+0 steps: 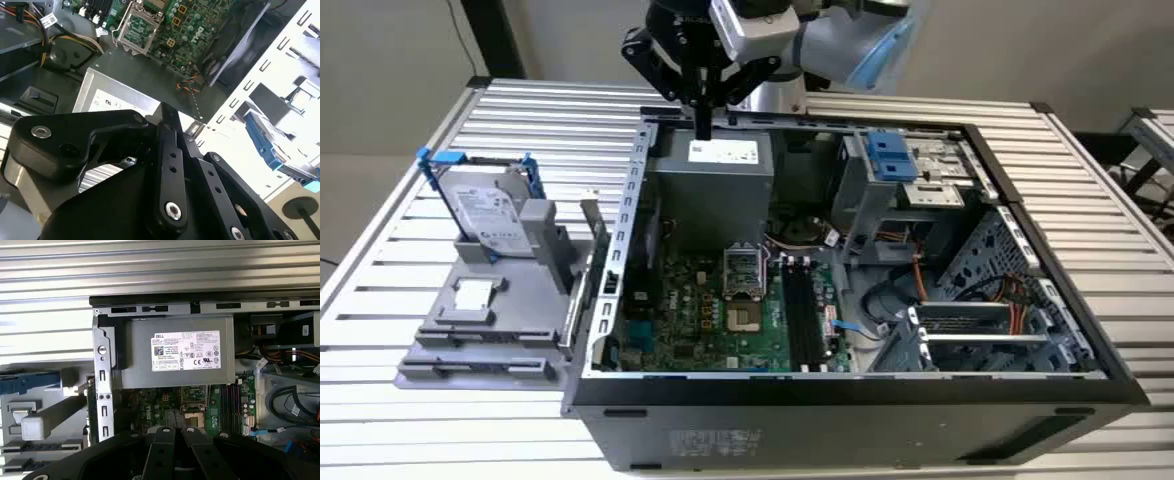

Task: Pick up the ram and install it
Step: 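Reach for the ram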

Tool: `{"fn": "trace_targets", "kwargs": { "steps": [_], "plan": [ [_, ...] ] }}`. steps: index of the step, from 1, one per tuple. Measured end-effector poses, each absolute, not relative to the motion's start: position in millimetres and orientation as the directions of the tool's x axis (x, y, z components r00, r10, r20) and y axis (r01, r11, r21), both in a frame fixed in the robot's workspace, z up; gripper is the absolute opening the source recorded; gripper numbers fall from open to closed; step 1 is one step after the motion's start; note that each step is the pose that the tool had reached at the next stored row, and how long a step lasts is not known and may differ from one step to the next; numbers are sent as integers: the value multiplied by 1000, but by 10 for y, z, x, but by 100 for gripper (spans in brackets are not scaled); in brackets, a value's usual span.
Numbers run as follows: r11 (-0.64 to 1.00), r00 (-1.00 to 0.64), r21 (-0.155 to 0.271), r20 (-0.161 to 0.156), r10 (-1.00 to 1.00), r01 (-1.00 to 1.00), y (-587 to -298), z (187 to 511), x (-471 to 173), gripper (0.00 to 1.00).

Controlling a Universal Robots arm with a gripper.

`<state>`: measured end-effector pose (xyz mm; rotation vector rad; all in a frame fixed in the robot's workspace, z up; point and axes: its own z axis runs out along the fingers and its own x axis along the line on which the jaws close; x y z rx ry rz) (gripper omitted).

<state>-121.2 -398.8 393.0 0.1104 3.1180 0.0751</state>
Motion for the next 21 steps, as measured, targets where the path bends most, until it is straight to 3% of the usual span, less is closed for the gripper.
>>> {"fn": "trace_targets", "kwargs": {
  "steps": [21],
  "plan": [
    [996, -997, 49, -19, 71, 70, -3988, 3957, -1293, 0]
  ]
}}
